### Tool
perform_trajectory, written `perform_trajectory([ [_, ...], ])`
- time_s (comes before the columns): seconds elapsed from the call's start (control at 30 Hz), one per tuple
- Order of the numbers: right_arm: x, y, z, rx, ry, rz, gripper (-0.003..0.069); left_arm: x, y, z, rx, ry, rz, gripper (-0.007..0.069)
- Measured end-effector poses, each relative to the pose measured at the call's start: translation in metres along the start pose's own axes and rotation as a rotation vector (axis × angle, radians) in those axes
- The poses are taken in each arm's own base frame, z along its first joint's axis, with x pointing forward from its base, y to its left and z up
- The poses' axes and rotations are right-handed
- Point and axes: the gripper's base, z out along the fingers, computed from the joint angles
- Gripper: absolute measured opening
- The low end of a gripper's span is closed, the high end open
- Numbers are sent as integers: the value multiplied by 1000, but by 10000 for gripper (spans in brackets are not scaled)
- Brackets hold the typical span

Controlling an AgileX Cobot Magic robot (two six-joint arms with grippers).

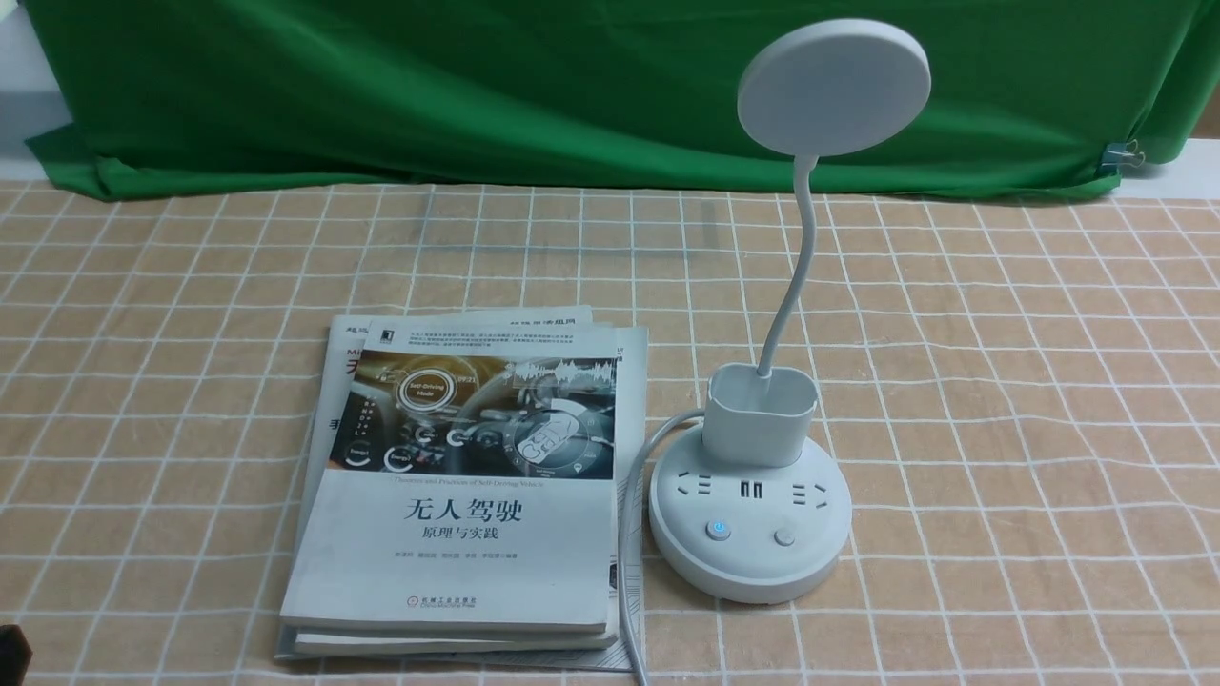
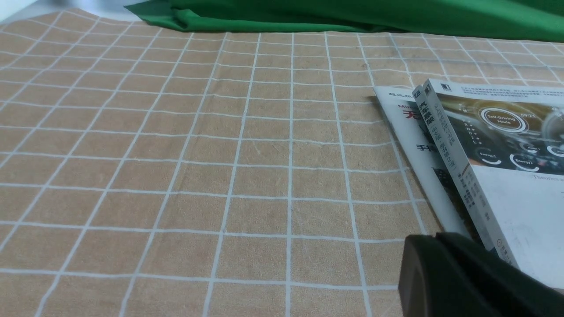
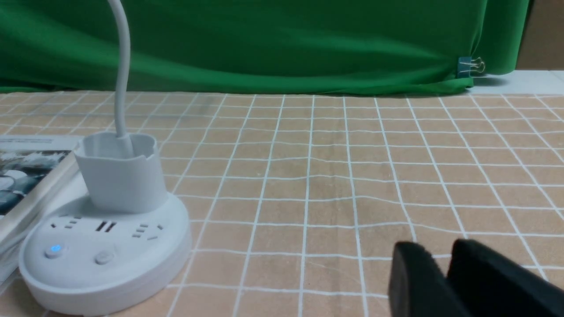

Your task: Turn off the desk lamp on the light coffee tablecloth by hand.

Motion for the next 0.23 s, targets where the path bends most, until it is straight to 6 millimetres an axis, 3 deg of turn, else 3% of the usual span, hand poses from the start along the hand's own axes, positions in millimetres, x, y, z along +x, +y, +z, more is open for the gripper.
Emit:
perform_trajectory([
  [0.23, 0, 0, 0, 0, 0, 22, 157, 0, 0, 0, 0, 0, 0, 4],
])
